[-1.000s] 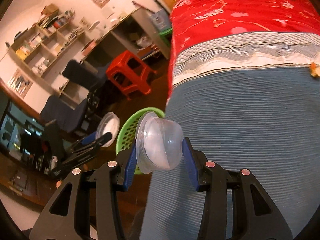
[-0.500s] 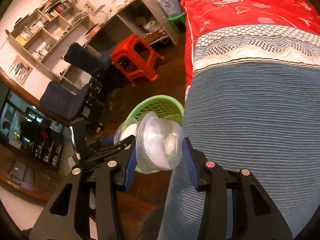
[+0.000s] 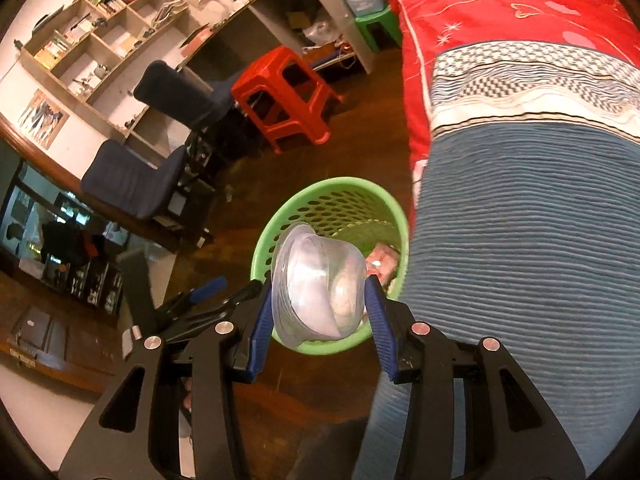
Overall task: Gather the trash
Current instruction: 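Carry both containers over the green wastebasket and open both tools to drop them, then move both tools back over the remaining clear boxes on the blanket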
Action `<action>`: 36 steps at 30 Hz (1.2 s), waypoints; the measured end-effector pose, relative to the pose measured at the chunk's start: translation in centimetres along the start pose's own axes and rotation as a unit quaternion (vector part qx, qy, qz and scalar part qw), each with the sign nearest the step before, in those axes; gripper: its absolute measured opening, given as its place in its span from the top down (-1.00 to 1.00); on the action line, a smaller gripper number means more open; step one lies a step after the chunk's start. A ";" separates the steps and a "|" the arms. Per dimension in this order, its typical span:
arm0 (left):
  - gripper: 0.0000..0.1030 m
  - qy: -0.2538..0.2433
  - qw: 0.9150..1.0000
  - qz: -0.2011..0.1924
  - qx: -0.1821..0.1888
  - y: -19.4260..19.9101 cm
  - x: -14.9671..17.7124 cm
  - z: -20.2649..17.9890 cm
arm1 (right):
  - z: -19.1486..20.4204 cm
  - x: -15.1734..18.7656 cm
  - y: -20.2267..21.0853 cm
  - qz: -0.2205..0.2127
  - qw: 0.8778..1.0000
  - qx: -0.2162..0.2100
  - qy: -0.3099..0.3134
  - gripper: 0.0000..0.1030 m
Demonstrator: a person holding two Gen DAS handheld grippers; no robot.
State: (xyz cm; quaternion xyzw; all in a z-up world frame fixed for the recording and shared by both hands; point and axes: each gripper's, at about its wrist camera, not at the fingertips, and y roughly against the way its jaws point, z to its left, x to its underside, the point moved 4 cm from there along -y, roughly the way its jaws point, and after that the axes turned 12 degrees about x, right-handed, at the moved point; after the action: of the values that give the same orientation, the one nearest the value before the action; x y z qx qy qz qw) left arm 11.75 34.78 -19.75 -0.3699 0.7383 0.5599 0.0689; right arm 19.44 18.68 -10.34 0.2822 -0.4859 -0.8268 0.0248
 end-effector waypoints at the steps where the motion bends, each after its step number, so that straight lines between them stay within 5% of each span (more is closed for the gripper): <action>1: -0.77 0.004 1.000 -0.003 0.001 0.3 0.1 0.1 | 0.4 -0.2 -0.4 0.002 1.000 0.001 0.004 0.14; 10: -0.77 0.017 1.000 -0.020 0.003 2.3 0.8 1.2 | 2.5 -0.8 -3.6 0.022 1.000 0.004 0.014 0.10; 17: -0.77 0.024 1.000 -0.019 0.002 2.6 1.3 1.6 | 2.8 -0.7 -4.4 0.022 1.000 -0.001 0.006 -0.17; 24: -0.77 0.018 1.000 -0.023 0.008 3.3 1.5 0.1 | 1.0 0.2 -1.1 0.005 1.000 0.012 0.014 -0.21; 27: -0.77 0.009 1.000 -0.026 0.011 3.8 1.5 -1.1 | -0.2 0.8 0.6 -0.010 0.999 0.028 0.017 -0.38; 36: -0.77 -0.032 0.998 -0.025 0.037 3.8 0.9 -7.3 | -7.5 3.7 6.7 -0.053 0.994 0.097 -0.001 -0.53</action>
State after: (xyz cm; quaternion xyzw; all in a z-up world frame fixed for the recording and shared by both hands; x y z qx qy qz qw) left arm 11.02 28.33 -14.61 -0.3670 0.7466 0.5418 0.1199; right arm 18.50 8.05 -9.23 0.3082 -0.5479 -0.7763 -0.0466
